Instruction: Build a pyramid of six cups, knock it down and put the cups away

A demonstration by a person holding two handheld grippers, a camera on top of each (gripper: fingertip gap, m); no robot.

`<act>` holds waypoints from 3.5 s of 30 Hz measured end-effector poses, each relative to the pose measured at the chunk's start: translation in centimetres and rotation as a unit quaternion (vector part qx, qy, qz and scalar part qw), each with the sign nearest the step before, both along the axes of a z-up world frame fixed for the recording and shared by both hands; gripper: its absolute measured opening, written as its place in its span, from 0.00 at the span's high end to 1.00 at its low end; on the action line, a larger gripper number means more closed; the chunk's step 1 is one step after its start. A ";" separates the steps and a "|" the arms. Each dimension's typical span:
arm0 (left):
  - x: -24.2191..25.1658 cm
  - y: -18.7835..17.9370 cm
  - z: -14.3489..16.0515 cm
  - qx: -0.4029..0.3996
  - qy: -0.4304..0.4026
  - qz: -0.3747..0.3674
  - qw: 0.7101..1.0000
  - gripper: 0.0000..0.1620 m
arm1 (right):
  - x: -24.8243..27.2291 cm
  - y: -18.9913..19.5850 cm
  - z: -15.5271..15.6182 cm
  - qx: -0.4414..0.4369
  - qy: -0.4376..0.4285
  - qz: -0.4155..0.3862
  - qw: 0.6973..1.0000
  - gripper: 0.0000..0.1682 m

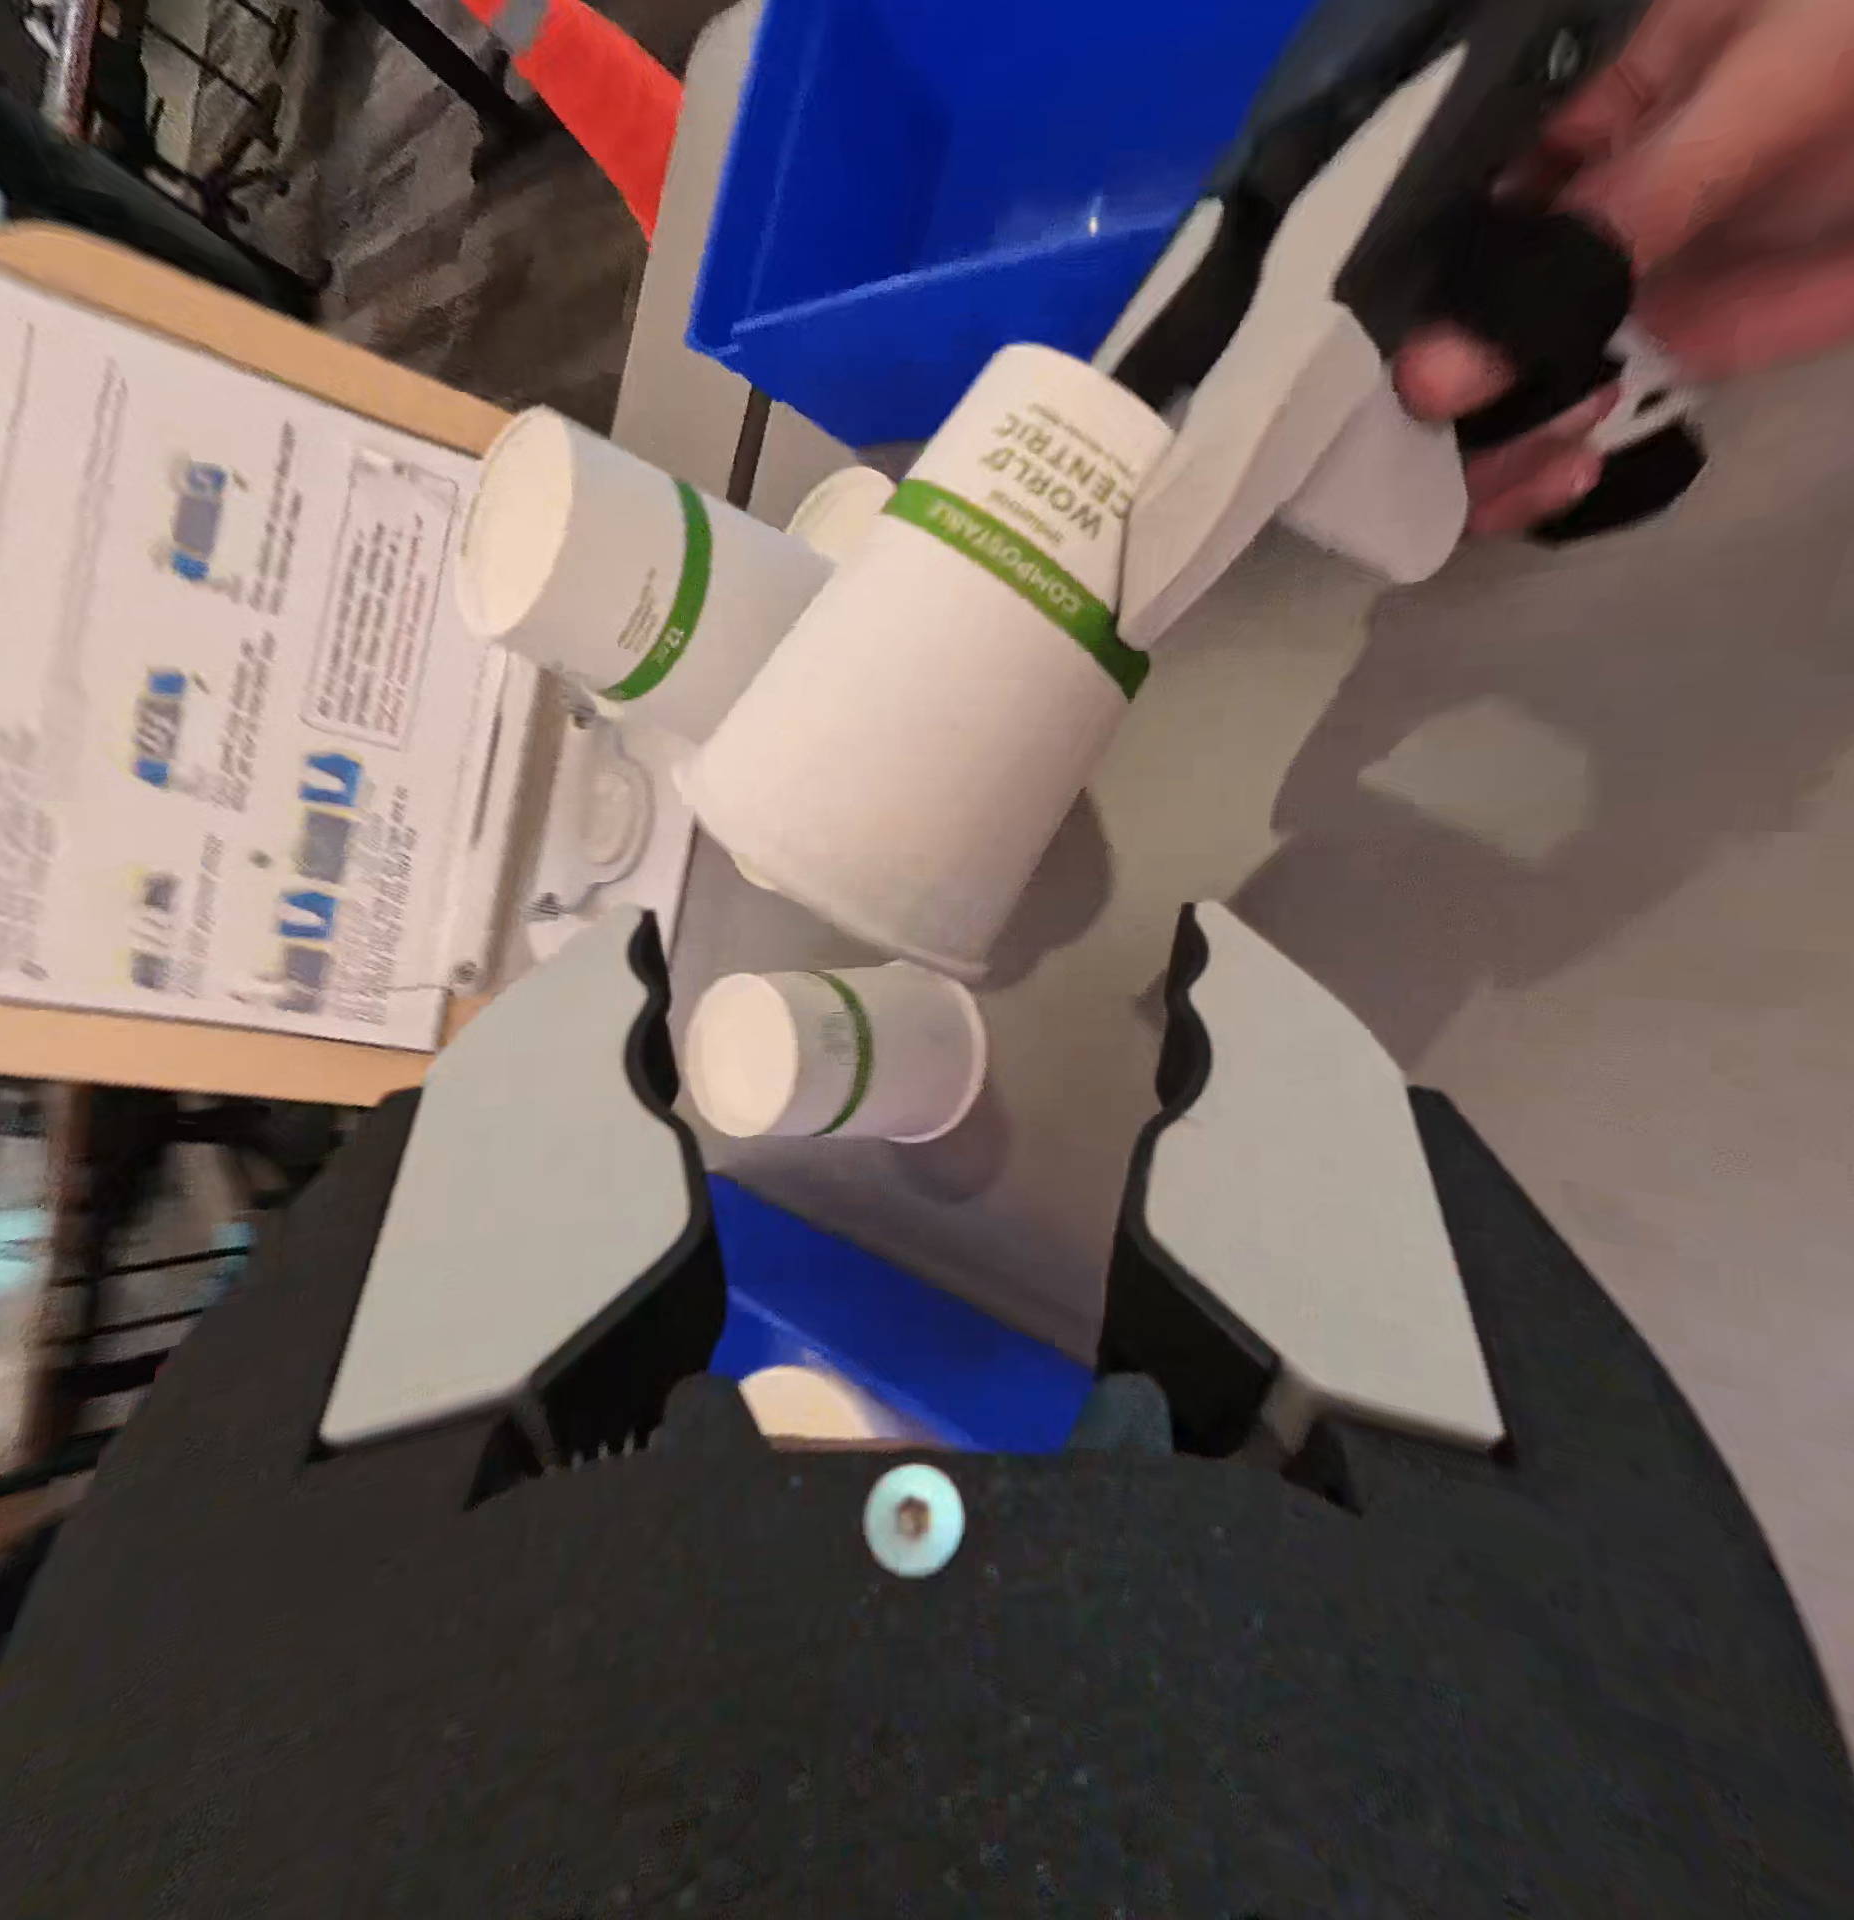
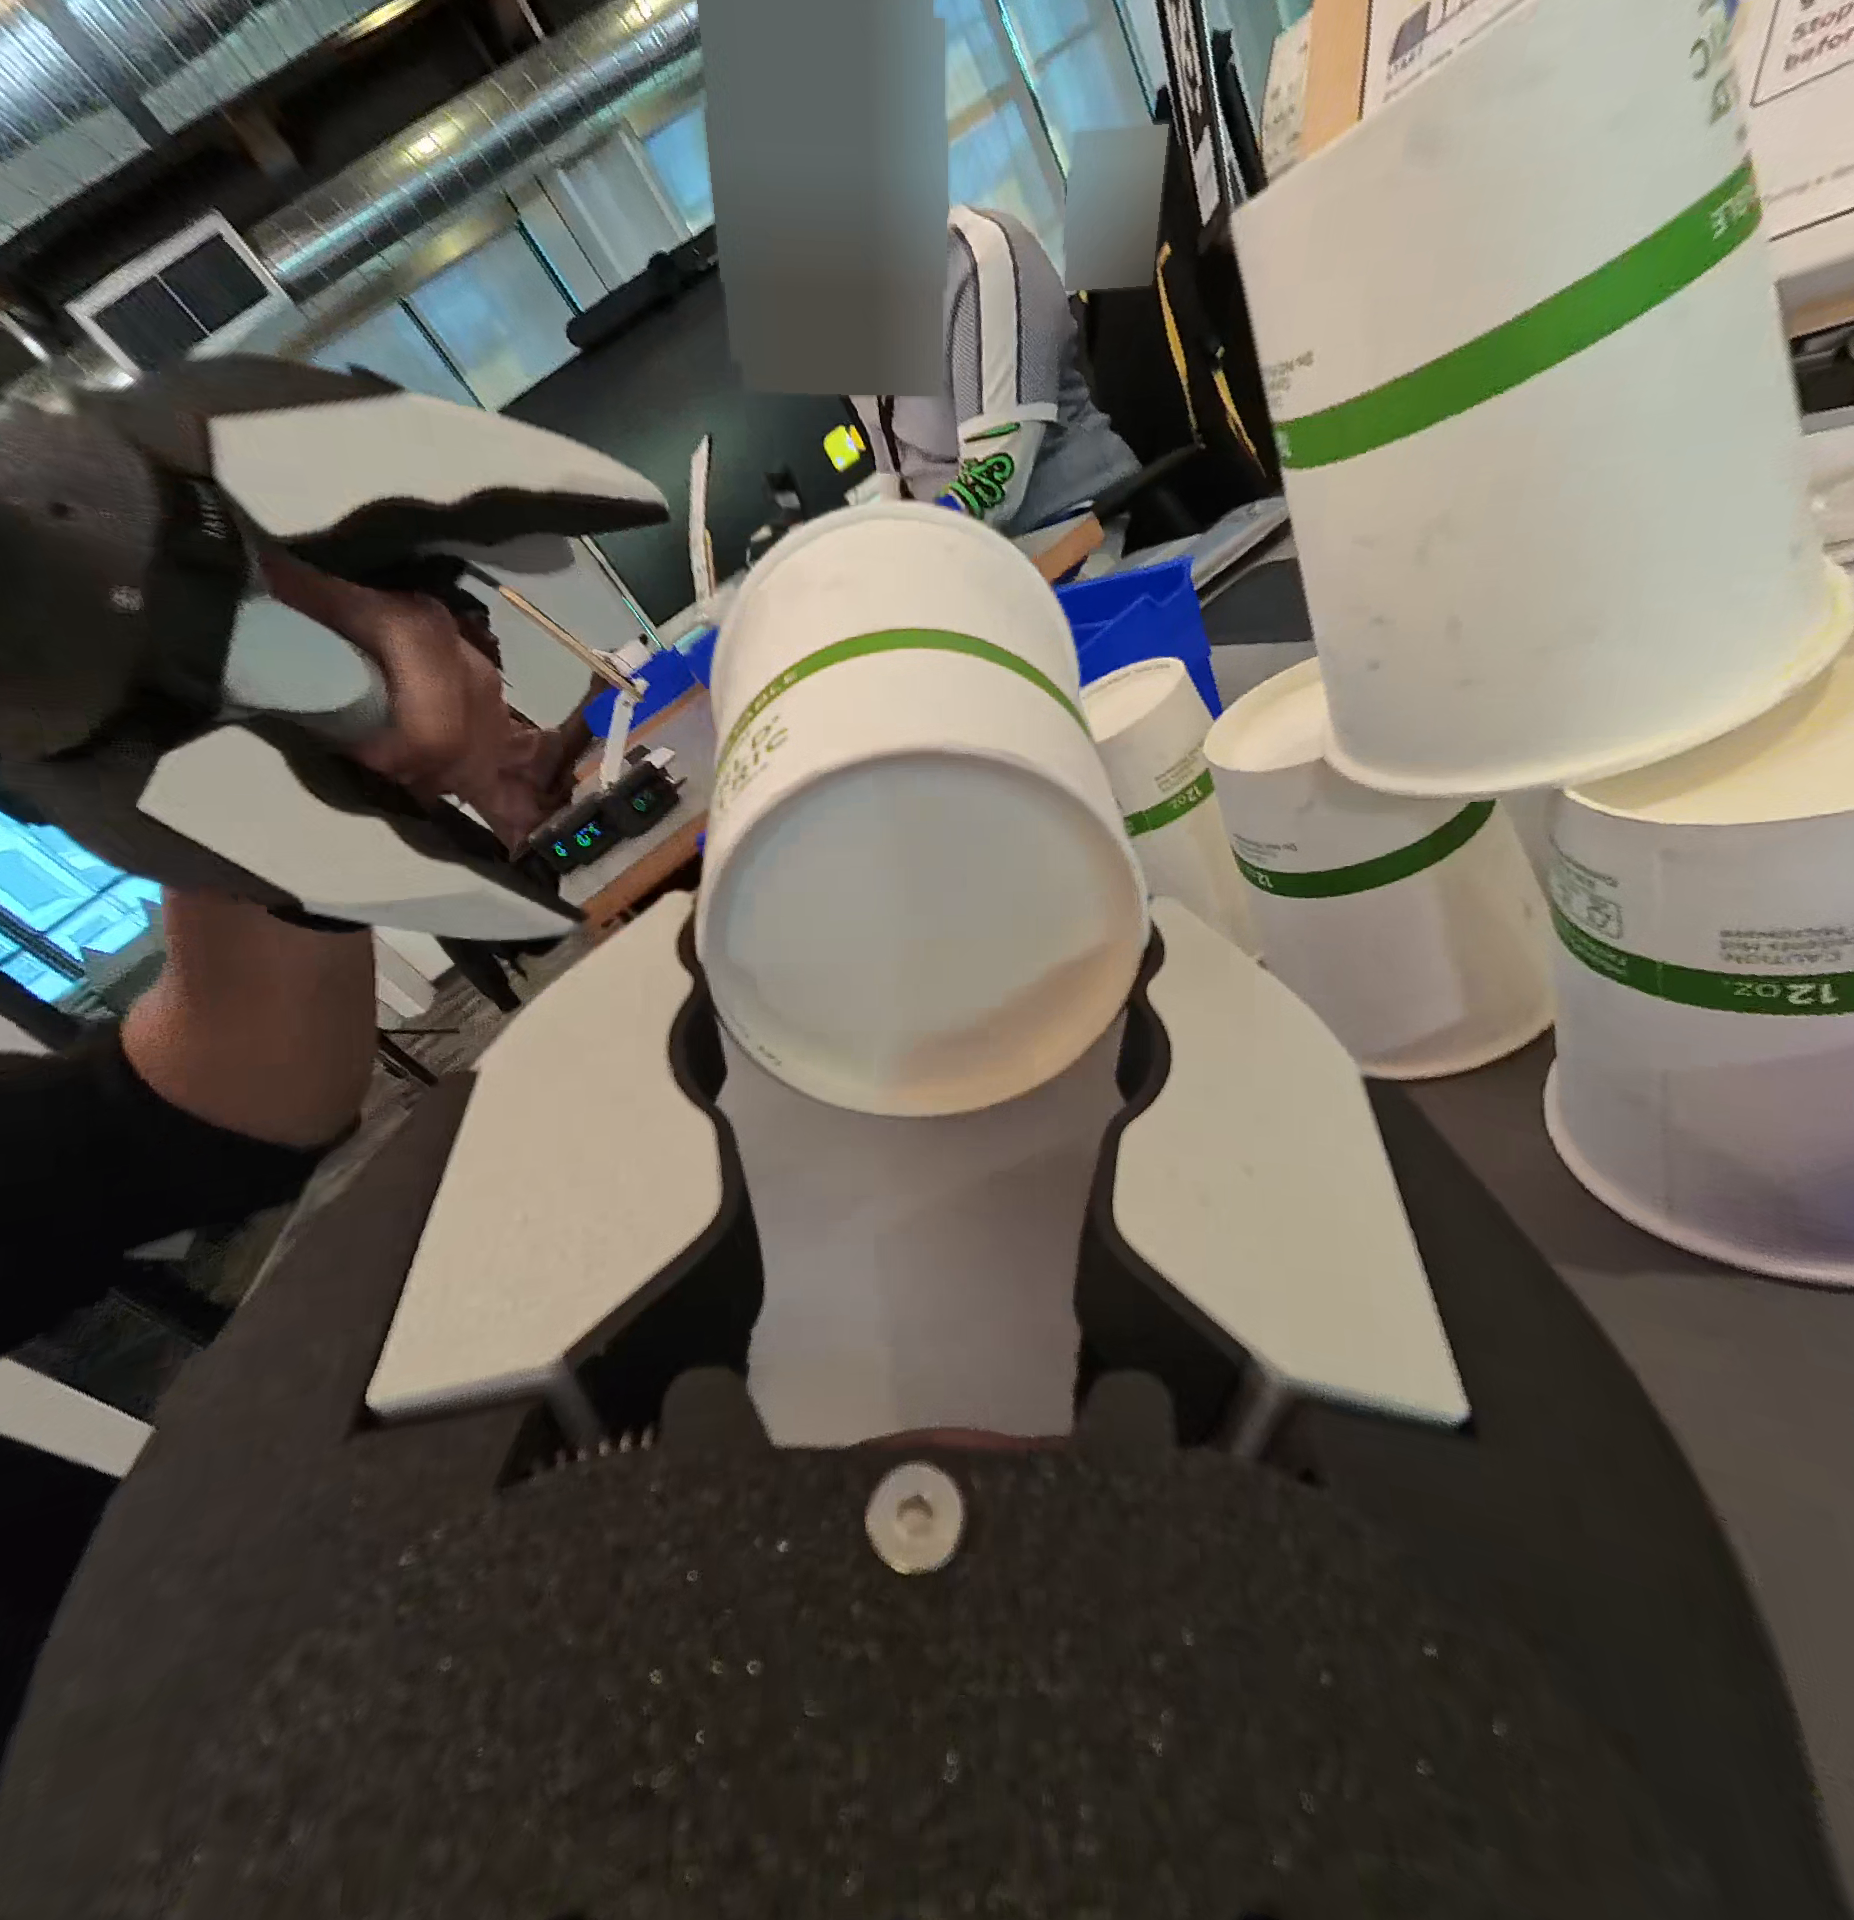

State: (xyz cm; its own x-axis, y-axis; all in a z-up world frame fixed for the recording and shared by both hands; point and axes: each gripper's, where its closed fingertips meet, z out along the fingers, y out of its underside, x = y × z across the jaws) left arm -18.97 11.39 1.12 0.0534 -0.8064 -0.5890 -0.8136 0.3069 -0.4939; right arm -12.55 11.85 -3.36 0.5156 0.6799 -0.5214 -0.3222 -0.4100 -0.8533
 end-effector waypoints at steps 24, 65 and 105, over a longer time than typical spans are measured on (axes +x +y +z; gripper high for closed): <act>1.9 4.6 -5.7 0.070 0.092 0.044 0.992 0.46 | 1.9 -1.8 -0.3 0.038 -0.088 -0.064 0.993 0.51; 0.7 14.8 -3.8 -0.144 -0.327 0.256 0.898 0.40 | -0.6 -6.9 -5.7 0.001 -0.090 0.011 0.996 0.62; -20.0 7.2 2.0 -0.253 -0.330 0.098 0.904 0.99 | 0.0 -4.9 -3.4 0.048 -0.090 0.007 0.995 0.59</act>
